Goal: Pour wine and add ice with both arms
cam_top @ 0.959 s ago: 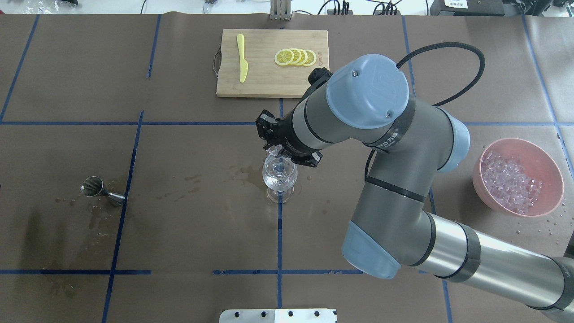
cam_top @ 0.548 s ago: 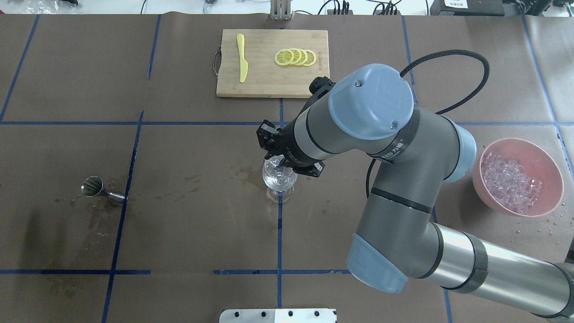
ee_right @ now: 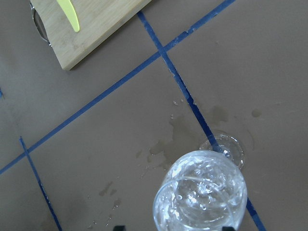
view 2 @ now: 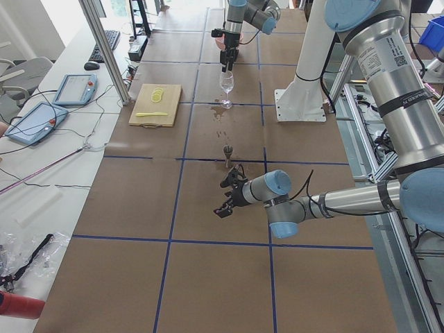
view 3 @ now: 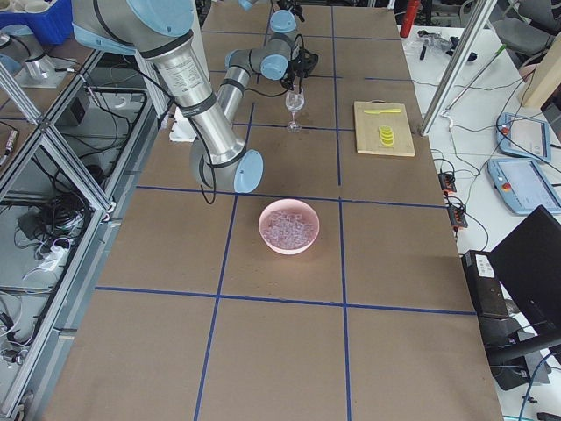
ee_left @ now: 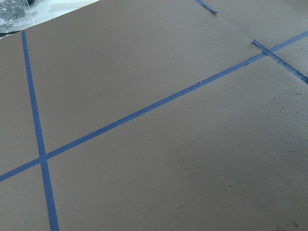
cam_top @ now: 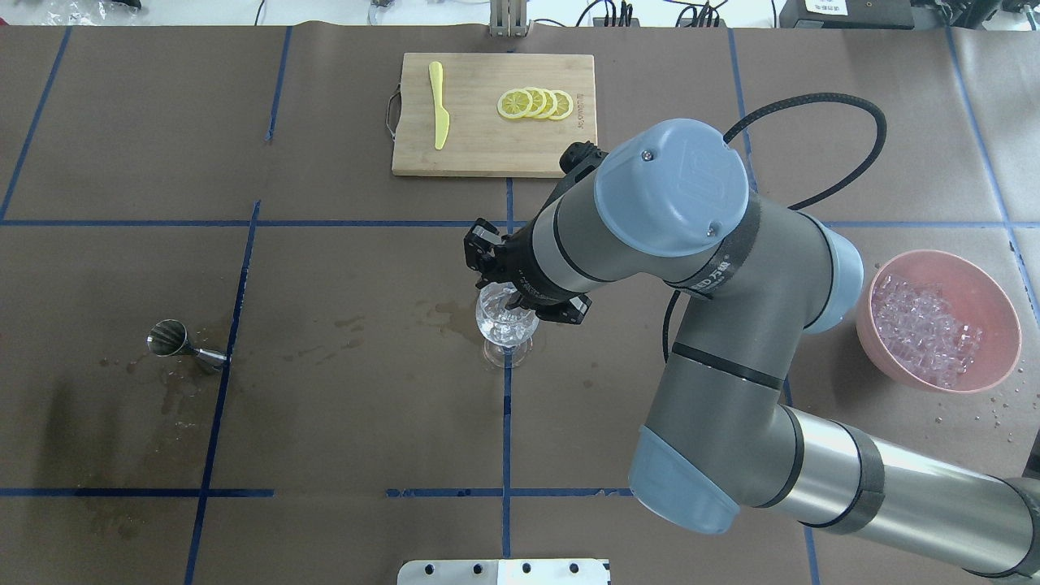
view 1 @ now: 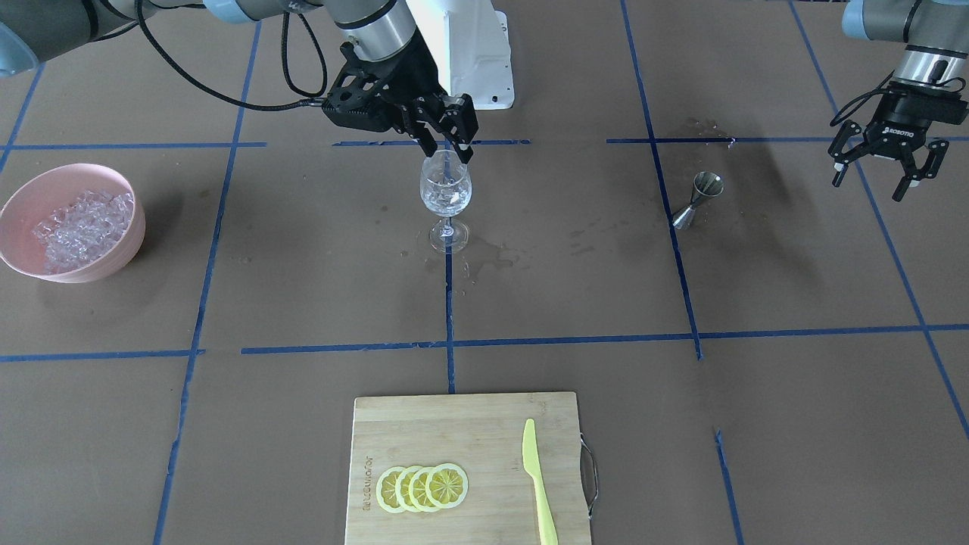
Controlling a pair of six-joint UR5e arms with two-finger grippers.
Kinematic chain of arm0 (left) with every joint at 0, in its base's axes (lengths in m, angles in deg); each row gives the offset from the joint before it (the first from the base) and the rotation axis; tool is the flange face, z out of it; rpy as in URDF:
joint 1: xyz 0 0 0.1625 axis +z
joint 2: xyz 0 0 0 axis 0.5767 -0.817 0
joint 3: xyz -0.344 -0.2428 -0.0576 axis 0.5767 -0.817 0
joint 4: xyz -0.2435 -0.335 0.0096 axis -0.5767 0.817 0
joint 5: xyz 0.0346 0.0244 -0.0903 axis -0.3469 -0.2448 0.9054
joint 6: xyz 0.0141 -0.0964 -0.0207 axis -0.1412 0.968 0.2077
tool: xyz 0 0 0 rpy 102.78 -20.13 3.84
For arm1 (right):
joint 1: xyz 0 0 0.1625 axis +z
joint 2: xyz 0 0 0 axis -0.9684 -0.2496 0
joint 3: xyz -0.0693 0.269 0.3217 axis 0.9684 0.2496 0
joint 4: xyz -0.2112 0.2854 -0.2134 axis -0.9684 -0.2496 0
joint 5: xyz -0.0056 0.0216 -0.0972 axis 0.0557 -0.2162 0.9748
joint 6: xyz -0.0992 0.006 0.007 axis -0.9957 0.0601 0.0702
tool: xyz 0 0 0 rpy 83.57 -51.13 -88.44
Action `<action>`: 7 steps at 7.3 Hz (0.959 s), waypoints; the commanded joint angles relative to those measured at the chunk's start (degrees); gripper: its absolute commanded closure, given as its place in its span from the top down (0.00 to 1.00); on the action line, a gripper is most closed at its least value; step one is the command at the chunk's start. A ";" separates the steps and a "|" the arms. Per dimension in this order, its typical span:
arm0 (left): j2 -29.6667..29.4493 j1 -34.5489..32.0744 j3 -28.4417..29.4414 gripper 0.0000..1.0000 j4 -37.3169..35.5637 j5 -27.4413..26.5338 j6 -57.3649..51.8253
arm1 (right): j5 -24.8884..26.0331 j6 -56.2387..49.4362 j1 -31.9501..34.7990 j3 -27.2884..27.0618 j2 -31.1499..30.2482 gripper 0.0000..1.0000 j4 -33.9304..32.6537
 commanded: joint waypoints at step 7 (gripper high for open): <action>-15.97 -27.89 1.58 1.00 -33.38 24.50 -31.15 | -20.46 -47.94 33.38 -4.75 -32.37 1.00 -0.19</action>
